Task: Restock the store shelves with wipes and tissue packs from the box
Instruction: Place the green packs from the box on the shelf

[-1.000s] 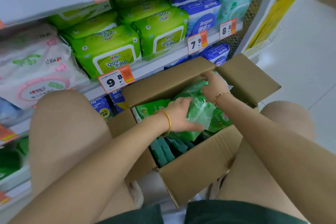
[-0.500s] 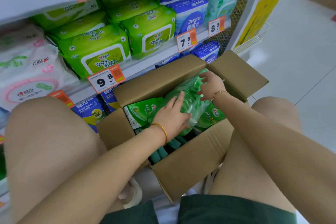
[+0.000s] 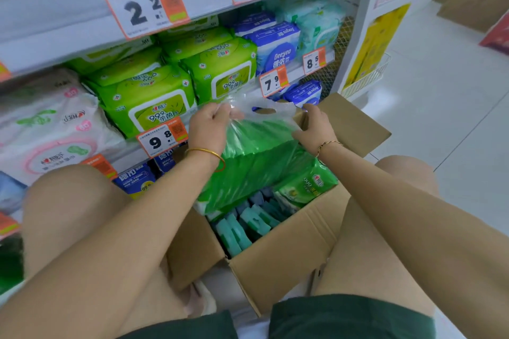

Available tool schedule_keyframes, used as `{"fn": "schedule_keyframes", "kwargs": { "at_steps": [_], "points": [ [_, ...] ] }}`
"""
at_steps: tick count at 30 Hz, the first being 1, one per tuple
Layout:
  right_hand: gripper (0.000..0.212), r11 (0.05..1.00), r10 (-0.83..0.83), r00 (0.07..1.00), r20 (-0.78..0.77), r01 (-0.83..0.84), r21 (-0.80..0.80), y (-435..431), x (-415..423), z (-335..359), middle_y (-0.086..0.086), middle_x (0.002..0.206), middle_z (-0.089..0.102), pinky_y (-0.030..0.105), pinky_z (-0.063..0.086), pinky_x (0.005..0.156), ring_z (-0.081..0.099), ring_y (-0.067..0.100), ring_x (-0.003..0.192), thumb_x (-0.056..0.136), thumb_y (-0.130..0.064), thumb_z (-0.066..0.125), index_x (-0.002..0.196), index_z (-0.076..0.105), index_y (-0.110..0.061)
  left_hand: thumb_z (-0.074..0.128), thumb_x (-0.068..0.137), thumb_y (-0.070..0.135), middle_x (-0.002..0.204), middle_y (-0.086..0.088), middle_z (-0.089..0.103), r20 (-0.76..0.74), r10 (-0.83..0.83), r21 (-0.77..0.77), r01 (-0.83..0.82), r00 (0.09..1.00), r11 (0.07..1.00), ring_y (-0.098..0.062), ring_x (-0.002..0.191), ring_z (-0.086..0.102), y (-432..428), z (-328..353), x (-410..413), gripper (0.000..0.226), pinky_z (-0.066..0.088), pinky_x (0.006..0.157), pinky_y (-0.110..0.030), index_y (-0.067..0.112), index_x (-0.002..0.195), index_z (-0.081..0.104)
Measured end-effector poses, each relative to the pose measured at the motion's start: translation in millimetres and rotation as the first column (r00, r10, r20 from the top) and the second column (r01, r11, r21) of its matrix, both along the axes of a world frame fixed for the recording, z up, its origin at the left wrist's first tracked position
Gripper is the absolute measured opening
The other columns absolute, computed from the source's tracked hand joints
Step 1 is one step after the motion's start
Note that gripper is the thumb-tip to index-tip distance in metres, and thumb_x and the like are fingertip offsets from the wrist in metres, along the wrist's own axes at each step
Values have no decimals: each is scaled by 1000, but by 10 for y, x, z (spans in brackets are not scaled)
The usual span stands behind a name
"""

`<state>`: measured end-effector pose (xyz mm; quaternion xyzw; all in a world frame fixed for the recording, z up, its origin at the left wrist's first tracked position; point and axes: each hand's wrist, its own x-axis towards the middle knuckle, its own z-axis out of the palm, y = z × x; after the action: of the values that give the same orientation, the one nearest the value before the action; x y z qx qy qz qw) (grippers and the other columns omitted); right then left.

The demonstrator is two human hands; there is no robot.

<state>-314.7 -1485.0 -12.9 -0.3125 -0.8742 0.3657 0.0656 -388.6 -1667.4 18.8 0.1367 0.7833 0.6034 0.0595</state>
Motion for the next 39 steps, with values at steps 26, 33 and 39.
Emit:
{"fn": "schedule_keyframes", "kwargs": {
  "at_steps": [26,33,39],
  "points": [
    [28,504,90,853,-514,-484,-715,-1183,-705,2033,1,99,72,47,56,70,67,28,98,71,-41,74,95,70,-26,39,99,28,56,7,71,129,167,288,-198,977,937,-4,60,68,-2377,2627,-889,53,55,68,-18,8,68,77],
    [42,486,-56,931,-360,-290,-825,-1550,-1307,2633,10,124,48,37,56,54,56,32,101,71,-43,75,106,60,-25,47,90,47,64,0,66,344,226,-1,-240,911,971,-18,56,63,-2450,3016,-1227,42,53,62,-30,16,67,63],
    [51,389,-84,943,-321,-266,-882,-1708,-1915,2785,13,137,32,45,58,74,51,41,117,77,-37,73,115,42,-22,68,77,41,108,-7,67,286,325,-89,-313,901,946,-24,98,64,-2427,2826,-1538,35,51,90,-41,17,102,63]
  ]
}}
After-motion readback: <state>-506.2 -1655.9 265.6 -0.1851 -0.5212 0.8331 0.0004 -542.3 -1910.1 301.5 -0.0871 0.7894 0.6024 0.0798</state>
